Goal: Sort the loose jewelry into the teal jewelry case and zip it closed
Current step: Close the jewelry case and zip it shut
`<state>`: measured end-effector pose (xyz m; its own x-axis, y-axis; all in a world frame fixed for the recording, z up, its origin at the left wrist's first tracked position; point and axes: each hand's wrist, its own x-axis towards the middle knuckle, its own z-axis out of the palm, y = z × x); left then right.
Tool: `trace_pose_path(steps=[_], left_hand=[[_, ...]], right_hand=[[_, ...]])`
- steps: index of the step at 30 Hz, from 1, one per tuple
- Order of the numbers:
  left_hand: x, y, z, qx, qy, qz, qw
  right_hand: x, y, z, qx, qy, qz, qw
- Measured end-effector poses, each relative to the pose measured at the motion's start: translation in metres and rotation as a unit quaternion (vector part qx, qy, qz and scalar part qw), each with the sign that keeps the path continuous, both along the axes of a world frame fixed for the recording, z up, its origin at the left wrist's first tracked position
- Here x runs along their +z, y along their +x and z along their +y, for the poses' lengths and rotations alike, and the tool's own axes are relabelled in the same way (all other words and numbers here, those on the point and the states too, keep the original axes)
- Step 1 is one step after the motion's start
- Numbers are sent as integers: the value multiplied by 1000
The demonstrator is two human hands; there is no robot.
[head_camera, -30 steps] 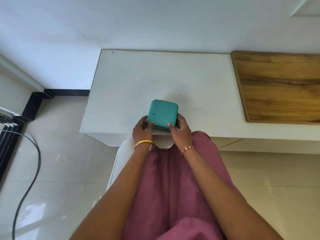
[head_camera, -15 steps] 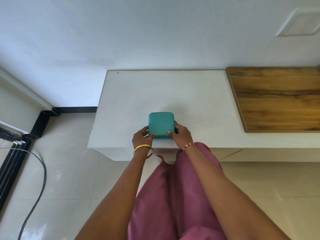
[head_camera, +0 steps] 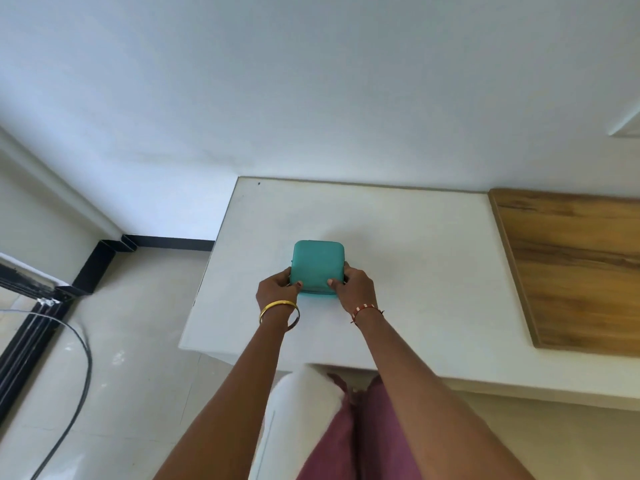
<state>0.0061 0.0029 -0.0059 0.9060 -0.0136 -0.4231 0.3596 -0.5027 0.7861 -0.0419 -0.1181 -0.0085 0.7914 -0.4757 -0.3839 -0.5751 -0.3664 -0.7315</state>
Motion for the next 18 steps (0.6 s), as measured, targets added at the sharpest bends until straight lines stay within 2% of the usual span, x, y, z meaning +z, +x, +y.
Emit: trace_pose_path(steps=[6, 12, 18], left_hand=[[-10, 60, 2, 46, -19, -6, 999], [-28, 123, 9, 105, -94, 32, 990], [-37, 150, 13, 118, -111, 18, 987]], right_hand=[[-6, 63, -1, 11, 3, -20, 1000], [-14, 111, 6, 3, 7, -42, 999], [-15, 140, 6, 14, 7, -46, 999]])
